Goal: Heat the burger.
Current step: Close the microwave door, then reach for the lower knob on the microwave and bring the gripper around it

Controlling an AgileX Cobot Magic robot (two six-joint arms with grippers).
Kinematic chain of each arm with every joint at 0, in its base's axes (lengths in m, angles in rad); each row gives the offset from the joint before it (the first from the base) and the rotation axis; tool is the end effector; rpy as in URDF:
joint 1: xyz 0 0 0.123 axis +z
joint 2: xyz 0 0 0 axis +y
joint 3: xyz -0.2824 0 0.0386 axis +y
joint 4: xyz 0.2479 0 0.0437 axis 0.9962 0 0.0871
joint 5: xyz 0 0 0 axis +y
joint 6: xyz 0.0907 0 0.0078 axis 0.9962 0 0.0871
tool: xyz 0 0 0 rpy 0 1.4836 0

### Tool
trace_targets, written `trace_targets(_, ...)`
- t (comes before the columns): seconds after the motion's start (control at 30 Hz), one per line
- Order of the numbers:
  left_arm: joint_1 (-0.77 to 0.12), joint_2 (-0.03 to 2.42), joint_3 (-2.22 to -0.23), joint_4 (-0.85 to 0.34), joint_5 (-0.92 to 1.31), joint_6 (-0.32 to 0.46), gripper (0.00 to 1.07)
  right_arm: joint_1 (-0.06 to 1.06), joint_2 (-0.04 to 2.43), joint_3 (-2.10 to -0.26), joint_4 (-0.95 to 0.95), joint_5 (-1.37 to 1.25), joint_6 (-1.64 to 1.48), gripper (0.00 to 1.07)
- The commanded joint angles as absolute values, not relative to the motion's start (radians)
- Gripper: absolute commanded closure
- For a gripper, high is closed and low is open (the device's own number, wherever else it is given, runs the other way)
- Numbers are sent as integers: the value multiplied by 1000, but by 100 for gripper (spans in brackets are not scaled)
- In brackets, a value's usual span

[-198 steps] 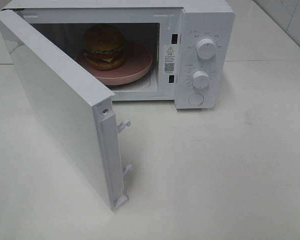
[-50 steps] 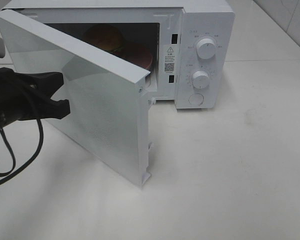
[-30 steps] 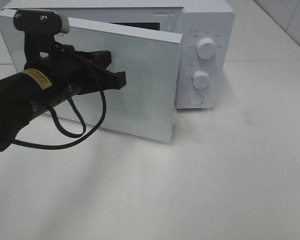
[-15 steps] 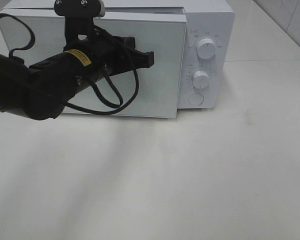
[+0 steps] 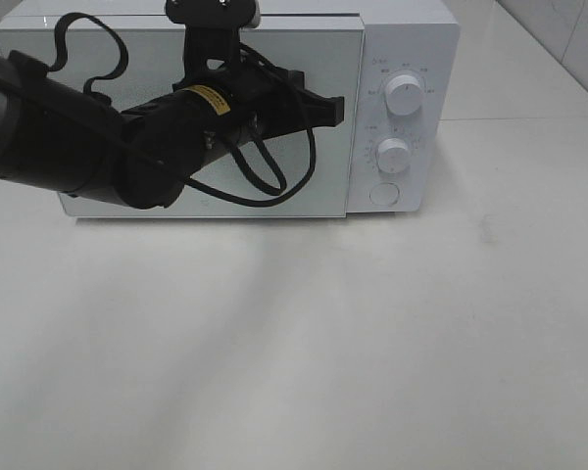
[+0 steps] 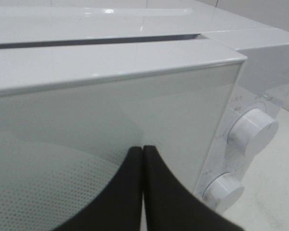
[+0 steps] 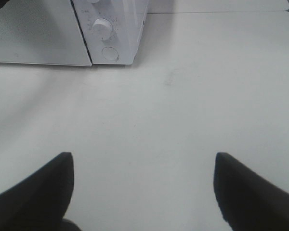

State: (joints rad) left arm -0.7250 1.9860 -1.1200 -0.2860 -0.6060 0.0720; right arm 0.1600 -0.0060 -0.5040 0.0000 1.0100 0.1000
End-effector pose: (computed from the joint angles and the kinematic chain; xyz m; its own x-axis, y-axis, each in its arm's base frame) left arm 0.3325 -0.2751 0.1880 -0.2291 -0.0138 -0.9733 0.5057 0.8527 -0.1311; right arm -0.0042 -0.0007 0.2824 -0.4100 0.0350 -0.9114 -0.1190 0.9887 0.0914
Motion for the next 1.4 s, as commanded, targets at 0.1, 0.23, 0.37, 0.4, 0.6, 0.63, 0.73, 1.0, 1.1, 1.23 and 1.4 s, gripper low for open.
trace_targets(0.1, -704, 2005, -1164, -364, -643, 84, 107, 154, -31, -498, 0, 995, 91, 31)
trace_targets(0.23, -704, 2006, -1164, -364, -644, 87, 107, 154, -31, -498, 0, 995, 91, 31)
trace_targets(0.37, -677, 2023, -1192, -370, -641, 91, 107, 154, -31, -498, 0, 995, 91, 31)
trace_targets(0.4, -677, 2023, -1192, -370, -641, 91, 107, 154, -31, -498, 0, 995, 91, 31)
trace_targets(0.6, -669, 2021, -1194, -349, -606, 93, 107, 154, -31, -498, 0, 995, 90, 31)
trace_targets(0.63, -674, 2020, -1194, -339, -590, 93, 107, 154, -31, -498, 0, 995, 90, 31)
trace_targets(0.73, -694, 2010, -1193, -329, -517, 100, 107, 154, -31, -498, 0, 995, 90, 31)
trace_targets(1.0, -723, 1904, -1124, -329, -261, 147, 104, 154, -31, -498, 0, 995, 91, 31)
trace_targets(1.1, -723, 1854, -1112, -329, -128, 144, 85, 154, -31, -498, 0, 995, 91, 31)
trace_targets(1.23, -723, 1811, -1112, -329, 49, 144, 40, 154, -31, -498, 0, 995, 91, 31)
trace_targets(1.4, -723, 1750, -1112, -329, 295, 144, 6, 154, -31, -498, 0, 995, 91, 31)
